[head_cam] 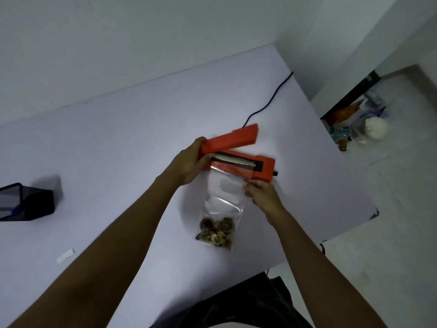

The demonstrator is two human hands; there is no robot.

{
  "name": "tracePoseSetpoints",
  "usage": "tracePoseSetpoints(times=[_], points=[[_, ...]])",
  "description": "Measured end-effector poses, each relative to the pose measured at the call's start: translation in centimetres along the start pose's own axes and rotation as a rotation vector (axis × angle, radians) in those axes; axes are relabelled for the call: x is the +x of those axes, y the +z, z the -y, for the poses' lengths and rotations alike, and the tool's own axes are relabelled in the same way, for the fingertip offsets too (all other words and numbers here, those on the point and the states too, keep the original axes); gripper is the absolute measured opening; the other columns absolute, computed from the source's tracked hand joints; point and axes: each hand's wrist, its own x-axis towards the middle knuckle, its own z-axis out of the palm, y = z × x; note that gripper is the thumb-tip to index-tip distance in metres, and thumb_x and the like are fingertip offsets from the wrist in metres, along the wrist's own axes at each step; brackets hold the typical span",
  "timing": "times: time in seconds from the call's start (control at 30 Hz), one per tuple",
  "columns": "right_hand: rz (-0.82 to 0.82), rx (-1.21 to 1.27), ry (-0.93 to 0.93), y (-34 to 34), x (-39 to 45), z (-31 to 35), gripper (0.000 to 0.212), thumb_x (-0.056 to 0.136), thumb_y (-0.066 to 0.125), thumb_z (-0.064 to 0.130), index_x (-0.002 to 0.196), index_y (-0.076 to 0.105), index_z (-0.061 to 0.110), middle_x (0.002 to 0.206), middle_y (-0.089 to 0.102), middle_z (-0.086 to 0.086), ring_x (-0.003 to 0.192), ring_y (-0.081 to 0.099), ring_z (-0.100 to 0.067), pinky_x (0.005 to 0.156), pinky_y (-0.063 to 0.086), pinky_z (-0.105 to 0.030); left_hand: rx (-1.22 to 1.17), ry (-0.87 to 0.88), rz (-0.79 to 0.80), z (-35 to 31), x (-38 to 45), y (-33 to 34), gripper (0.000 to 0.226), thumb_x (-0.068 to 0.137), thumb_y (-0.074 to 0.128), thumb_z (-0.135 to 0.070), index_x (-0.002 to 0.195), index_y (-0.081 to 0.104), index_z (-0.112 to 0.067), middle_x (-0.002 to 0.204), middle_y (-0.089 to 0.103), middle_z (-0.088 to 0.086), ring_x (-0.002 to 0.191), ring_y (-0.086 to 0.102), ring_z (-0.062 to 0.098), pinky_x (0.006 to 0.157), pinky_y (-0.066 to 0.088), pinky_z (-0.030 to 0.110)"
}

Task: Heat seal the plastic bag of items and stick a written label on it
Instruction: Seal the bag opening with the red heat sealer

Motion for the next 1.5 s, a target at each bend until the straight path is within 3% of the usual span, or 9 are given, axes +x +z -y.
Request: tracePoseSetpoints(times=[0.1, 0.3, 0.47, 0.87, 1.0, 1.17, 1.3, 1.4, 1.5], points=[[0.003, 0.035, -0.01, 0.4, 0.2, 0.0, 0.003, 0.088, 0.065, 0.025, 0.089, 0.068, 0.024, 0.095, 0.07, -0.003, 0.093, 0.067, -0.023, 0.071, 0.045, -0.025, -0.075, -0.056, 0.001, 0.2, 0.0, -0.2, 0.038, 0.1, 0.042, -0.029, 0.135, 0.033, -0.019, 0.087, 0.059, 0.001, 0.076, 0.057, 0.026, 0.066, 0.041, 0.032], [-0.031, 0.136, -0.036, 0.9, -0.1, 0.4, 0.005, 0.091, 0.061, 0.011, 0.092, 0.065, 0.01, 0.095, 0.07, -0.009, 0.075, 0.066, -0.018, 0.057, 0.049, -0.011, -0.177, -0.125, 0.083, 1.6, 1.3, -1.2, 0.047, 0.098, 0.052, -0.024, 0.142, 0.038, -0.018, 0.129, 0.059, 0.008, 0.113, 0.058, 0.028, 0.098, 0.049, 0.04], [-0.085, 0.165, -0.123, 1.2, 0.0, 0.8, 0.009, 0.094, 0.056, 0.005, 0.091, 0.064, 0.006, 0.09, 0.07, -0.004, 0.079, 0.067, -0.017, 0.07, 0.056, -0.027, -0.176, -0.123, 0.09, 1.6, 1.5, -1.3, 0.05, 0.096, 0.056, -0.018, 0.142, 0.038, -0.013, 0.13, 0.059, 0.014, 0.115, 0.058, 0.034, 0.1, 0.049, 0.047], [-0.059, 0.11, -0.325, 2.8, -2.8, 3.7, 0.015, 0.093, 0.056, 0.002, 0.088, 0.065, 0.013, 0.086, 0.069, 0.007, 0.07, 0.064, -0.011, 0.058, 0.049, -0.013, -0.121, -0.097, 0.096, 1.6, 1.9, -1.1, 0.057, 0.096, 0.055, -0.017, 0.147, 0.029, -0.014, 0.132, 0.057, 0.012, 0.111, 0.059, 0.034, 0.098, 0.05, 0.046], [-0.028, 0.092, -0.358, 2.9, -4.0, 3.8, 0.014, 0.093, 0.057, 0.007, 0.087, 0.067, 0.016, 0.089, 0.073, 0.002, 0.081, 0.069, -0.015, 0.067, 0.056, -0.024, -0.115, -0.091, 0.081, 1.9, 2.0, -0.9, 0.058, 0.096, 0.054, -0.018, 0.147, 0.027, -0.017, 0.127, 0.06, 0.014, 0.11, 0.06, 0.035, 0.095, 0.052, 0.047], [0.015, 0.089, -0.299, 2.5, -4.9, 3.4, 0.009, 0.094, 0.057, 0.011, 0.095, 0.066, 0.013, 0.095, 0.075, 0.0, 0.088, 0.07, -0.019, 0.078, 0.057, -0.032, -0.129, -0.104, 0.07, 1.7, 1.5, -0.8, 0.056, 0.095, 0.052, -0.028, 0.145, 0.028, -0.021, 0.122, 0.062, 0.012, 0.104, 0.063, 0.032, 0.085, 0.049, 0.031], [0.073, 0.126, -0.297, 2.3, -5.7, 3.6, 0.011, 0.094, 0.055, 0.006, 0.096, 0.065, 0.008, 0.096, 0.074, -0.004, 0.09, 0.07, -0.011, 0.07, 0.053, -0.018, -0.175, -0.197, 0.078, 1.6, -1.6, -0.7, 0.082, 0.095, 0.049, -0.004, 0.153, -0.007, -0.017, 0.147, 0.041, 0.022, 0.114, 0.059, 0.038, 0.089, 0.049, 0.038], [0.122, 0.162, -0.27, 2.7, -5.9, 3.7, 0.011, 0.094, 0.054, 0.005, 0.099, 0.064, 0.003, 0.098, 0.073, -0.008, 0.079, 0.069, -0.004, 0.064, 0.051, -0.013, -0.432, -0.312, 0.059, 2.1, -5.4, -0.4, 0.061, 0.091, 0.046, 0.005, 0.147, 0.03, -0.015, 0.146, 0.045, 0.016, 0.126, 0.052, 0.032, 0.099, 0.046, 0.04], [0.153, 0.165, -0.24, 3.8, -5.8, 3.8, 0.013, 0.095, 0.054, 0.005, 0.102, 0.064, 0.003, 0.098, 0.073, -0.007, 0.075, 0.067, -0.003, 0.063, 0.051, -0.013, -0.808, -0.393, 0.106, 2.2, -8.8, -0.8, 0.041, 0.091, 0.041, 0.006, 0.123, 0.06, -0.011, 0.122, 0.066, 0.01, 0.115, 0.061, 0.03, 0.096, 0.049, 0.038]])
